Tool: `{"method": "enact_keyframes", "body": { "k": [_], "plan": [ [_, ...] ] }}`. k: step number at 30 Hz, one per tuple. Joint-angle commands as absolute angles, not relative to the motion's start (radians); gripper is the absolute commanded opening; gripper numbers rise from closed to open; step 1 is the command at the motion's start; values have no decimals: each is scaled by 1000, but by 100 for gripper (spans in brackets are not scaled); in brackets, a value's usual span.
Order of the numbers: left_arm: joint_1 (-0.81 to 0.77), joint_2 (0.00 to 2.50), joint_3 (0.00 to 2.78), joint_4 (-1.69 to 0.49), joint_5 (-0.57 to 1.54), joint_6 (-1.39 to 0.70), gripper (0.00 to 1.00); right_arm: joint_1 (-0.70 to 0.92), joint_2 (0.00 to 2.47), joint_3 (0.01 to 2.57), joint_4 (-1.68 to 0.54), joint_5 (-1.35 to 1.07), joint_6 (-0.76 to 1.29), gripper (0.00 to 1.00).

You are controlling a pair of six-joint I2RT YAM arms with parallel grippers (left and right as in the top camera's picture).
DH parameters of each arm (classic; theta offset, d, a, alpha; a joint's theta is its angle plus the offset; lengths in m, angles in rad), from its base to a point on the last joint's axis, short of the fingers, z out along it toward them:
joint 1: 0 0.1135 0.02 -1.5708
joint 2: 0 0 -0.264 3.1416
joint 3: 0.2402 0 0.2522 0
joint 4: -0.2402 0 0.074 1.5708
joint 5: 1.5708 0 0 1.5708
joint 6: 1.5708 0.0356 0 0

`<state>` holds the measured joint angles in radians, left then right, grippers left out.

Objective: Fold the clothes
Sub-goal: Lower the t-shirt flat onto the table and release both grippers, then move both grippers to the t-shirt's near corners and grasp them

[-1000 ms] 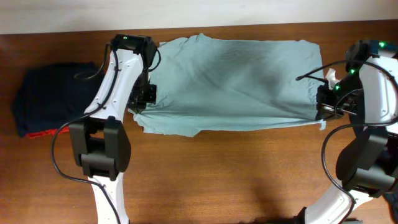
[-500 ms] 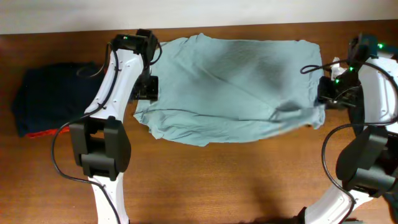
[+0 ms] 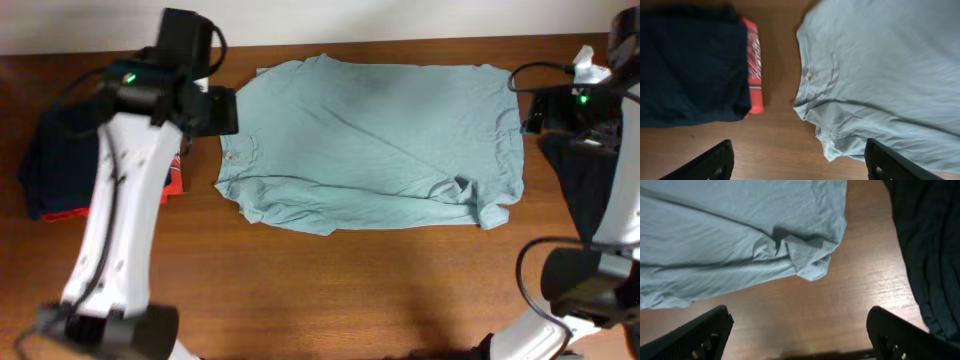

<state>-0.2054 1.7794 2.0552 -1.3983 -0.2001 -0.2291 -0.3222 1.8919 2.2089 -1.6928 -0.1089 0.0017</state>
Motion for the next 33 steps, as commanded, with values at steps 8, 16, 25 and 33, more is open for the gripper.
{"method": "enact_keyframes", "body": {
  "k": [8,16,25,33],
  "plan": [
    [-212,1621,2056,-1540,-199,-318,83,-327,1540,2130,-1699,-99,62,99],
    [-277,1621,1860,-1511,-170,-405,83,-327,1404,1799,-1682,-99,68,99],
    [-297,1621,1396,-1217,-88,-486,77,-328,1414,1478,-1472,-100,69,99],
    [-297,1621,1152,-978,16,-512,64,-328,1415,1279,-1311,-100,68,99]
  ]
}}
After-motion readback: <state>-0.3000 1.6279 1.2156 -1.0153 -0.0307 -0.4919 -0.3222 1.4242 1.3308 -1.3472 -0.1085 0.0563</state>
